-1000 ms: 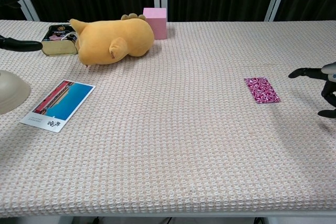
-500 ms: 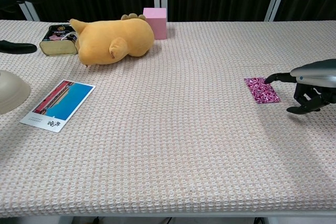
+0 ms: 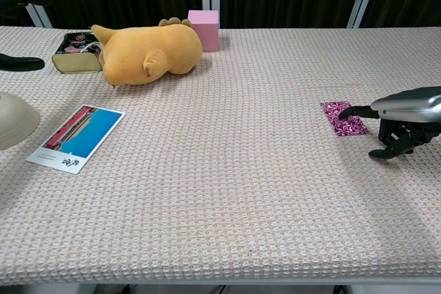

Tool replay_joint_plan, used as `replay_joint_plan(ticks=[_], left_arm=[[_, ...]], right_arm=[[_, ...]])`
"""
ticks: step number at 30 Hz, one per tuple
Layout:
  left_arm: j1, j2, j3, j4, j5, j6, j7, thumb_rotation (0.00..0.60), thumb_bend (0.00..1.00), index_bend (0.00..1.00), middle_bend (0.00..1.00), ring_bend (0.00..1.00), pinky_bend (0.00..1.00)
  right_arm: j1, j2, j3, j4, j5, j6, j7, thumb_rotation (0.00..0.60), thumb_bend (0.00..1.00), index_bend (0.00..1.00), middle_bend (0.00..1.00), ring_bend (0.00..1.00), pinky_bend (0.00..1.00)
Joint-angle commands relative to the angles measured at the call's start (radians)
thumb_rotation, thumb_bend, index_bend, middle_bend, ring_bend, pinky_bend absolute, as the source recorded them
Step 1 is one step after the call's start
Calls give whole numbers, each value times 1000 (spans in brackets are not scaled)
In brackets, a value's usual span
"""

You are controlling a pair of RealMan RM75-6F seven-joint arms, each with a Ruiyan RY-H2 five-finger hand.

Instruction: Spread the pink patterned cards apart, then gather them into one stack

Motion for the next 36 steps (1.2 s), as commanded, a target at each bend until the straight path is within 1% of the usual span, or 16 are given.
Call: replay_joint_plan(ticks=[1,11,18,26,32,36], left_arm=[[0,1,1,0,0,-1,2,225,37,42,22,0,121],[-5,-9,2,7,-3,-12,5,221,37,42,22,0,121],[-10,-11,0,5,-5,-16,13,224,38,42,22,0,121],[-15,-13,-3,0,-9,-20,22,222,37,42,22,0,122],[-19,-18,-2,7,-10,-27,21,224,37,42,22,0,121],[-20,-17,-3,9,-10,-27,18,221,37,42,22,0,121]], right_arm=[[8,7,-12,2,14,-6,7,510,1000,0,801,752,861],[8,37,-57,4,26,16,45,502,1000,0,801,751,861],[-6,53,-85,23,21,8,84,502,1000,0,801,750,861],[-36,89,-106,19,-8,27,131,499,1000,0,801,750,861],[-46,111,-128,22,0,19,143,500,1000,0,801,750,861],[-61,127,-122,6,-27,62,154,499,1000,0,801,750,861]])
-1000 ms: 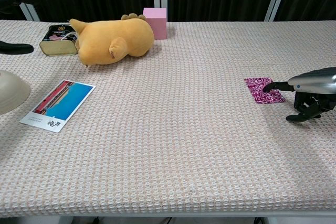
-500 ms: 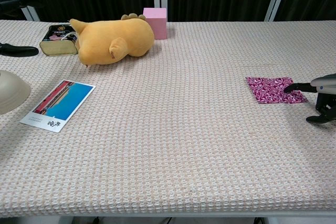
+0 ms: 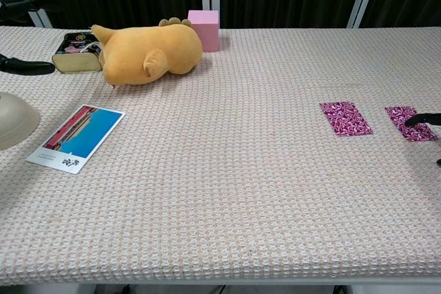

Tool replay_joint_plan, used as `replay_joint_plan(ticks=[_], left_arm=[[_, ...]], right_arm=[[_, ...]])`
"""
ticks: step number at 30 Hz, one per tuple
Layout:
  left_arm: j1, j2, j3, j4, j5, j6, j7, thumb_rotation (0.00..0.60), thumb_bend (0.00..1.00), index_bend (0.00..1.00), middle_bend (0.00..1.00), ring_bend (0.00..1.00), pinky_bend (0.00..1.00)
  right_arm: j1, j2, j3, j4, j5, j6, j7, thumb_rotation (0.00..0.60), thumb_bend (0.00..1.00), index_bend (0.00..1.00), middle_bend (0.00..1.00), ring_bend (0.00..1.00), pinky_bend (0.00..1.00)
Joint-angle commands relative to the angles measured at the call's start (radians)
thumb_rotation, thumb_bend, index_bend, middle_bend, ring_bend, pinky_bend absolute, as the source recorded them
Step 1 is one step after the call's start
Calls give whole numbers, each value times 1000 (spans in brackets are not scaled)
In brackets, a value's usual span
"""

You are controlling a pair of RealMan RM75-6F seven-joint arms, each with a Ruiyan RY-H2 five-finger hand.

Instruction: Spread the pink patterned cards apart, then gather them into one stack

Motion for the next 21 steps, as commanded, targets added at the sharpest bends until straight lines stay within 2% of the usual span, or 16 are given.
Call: replay_joint_plan(ticks=[1,6,10,17,21], left_arm=[[0,1,-1,0,0,1,-2,223,38,42,22,0,121],[0,3,-1,2,3,5,-8,225,37,42,22,0,121],[2,7,-3,4,3,10,-17,225,37,42,22,0,121],[8,17,-1,-2,7,20,-16,223,37,42,22,0,121],[12,20,-1,-1,3,23,-20,224,37,43,22,0,121]], right_arm=[[-16,15,9,-18,-34,45,11,499,1000,0,801,750,861],[-33,40,34,-60,-98,108,25,496,1000,0,801,749,861],[-15,41,63,-85,-117,89,37,496,1000,0,801,749,861],[82,4,88,-53,-17,-62,21,498,1000,0,801,747,861],[132,-26,89,-33,36,-101,5,495,1000,0,802,745,861]])
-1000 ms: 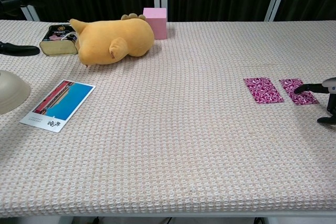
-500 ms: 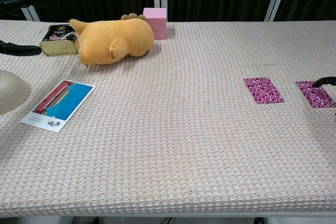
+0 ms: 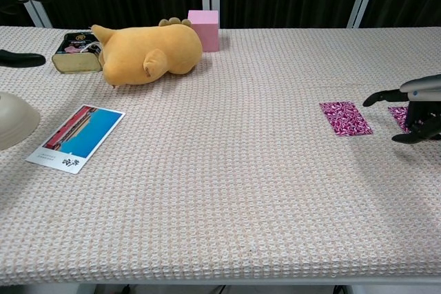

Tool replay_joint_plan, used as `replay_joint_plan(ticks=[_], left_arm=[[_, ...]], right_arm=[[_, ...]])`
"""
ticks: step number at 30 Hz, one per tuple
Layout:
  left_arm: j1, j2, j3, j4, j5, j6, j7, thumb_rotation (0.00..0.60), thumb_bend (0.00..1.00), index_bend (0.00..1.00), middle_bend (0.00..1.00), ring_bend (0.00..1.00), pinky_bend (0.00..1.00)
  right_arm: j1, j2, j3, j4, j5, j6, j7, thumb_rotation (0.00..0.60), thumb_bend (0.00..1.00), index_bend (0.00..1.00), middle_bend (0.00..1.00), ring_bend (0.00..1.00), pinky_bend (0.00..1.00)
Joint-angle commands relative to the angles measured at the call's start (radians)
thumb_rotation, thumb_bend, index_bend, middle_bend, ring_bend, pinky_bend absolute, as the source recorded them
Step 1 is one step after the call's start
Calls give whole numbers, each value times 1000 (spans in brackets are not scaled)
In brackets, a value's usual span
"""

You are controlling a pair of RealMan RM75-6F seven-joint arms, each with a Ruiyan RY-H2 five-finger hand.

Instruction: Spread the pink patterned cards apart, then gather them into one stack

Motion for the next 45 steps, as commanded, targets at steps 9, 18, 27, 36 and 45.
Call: replay_joint_plan(ticks=[9,18,27,36,45], left_arm=[[2,2,3,10,-11,-11,10,220,37,43,21,0,121],[2,-2,1,12,-7,-7,-1,217,37,44,22,0,121],[2,-4,3,11,-3,-6,0,218,38,44,22,0,121],[2,-5,6,7,1,-4,2,216,38,44,22,0,121],[4,2,8,-2,4,-3,9,218,38,45,22,0,121]], right_arm=[[98,-57,-23,56,105,-52,-33,484,1000,0,811,745,861],[131,-71,-70,58,128,-67,-43,485,1000,0,817,749,861],[95,-66,-113,-15,54,29,-58,485,1000,0,817,747,861],[69,-51,-148,-85,25,85,-84,484,1000,0,817,747,861],[45,-32,-184,-150,16,140,-125,484,1000,0,817,747,861]])
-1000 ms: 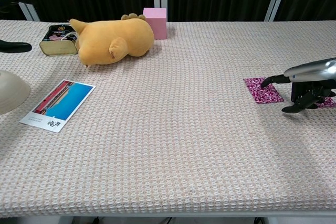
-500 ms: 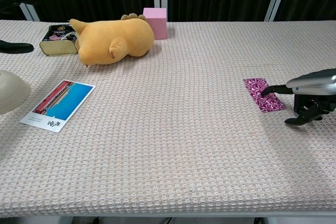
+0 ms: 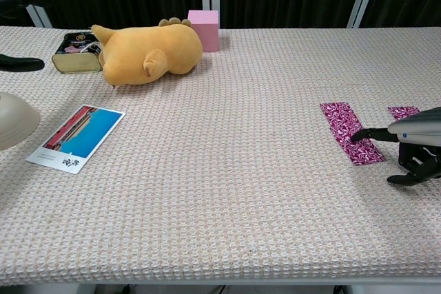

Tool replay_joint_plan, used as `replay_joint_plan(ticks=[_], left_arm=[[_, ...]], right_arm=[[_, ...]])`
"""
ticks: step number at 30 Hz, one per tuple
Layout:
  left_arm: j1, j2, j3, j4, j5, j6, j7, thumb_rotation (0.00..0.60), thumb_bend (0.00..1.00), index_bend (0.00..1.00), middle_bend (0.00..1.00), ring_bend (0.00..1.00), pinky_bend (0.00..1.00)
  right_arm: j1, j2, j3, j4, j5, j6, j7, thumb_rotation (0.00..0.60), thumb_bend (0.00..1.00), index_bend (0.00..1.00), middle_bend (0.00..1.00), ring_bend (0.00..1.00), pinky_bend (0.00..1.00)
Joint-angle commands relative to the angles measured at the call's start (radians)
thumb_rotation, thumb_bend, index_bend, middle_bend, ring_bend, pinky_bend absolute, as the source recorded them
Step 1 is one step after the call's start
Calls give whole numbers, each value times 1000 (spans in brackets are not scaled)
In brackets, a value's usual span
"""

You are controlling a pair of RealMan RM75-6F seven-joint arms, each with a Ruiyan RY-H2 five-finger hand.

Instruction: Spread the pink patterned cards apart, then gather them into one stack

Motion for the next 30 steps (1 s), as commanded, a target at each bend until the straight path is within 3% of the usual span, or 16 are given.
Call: replay_joint_plan(ticks=[1,20,30], left_arm=[[0,1,1,-2,1,-1,1,217,38,45,22,0,121],[2,14,6,-15,6,0,9,221,37,44,22,0,121],[3,19,1,-19,7,6,6,219,38,44,22,0,121]], right_arm=[[-10,8,-15,-20,1,13,-13,485,1000,0,817,747,861],[-70,45,-62,-106,-54,62,-42,486,1000,0,817,747,861],[-136,121,-42,-177,-200,162,8,484,1000,0,806,732,859]])
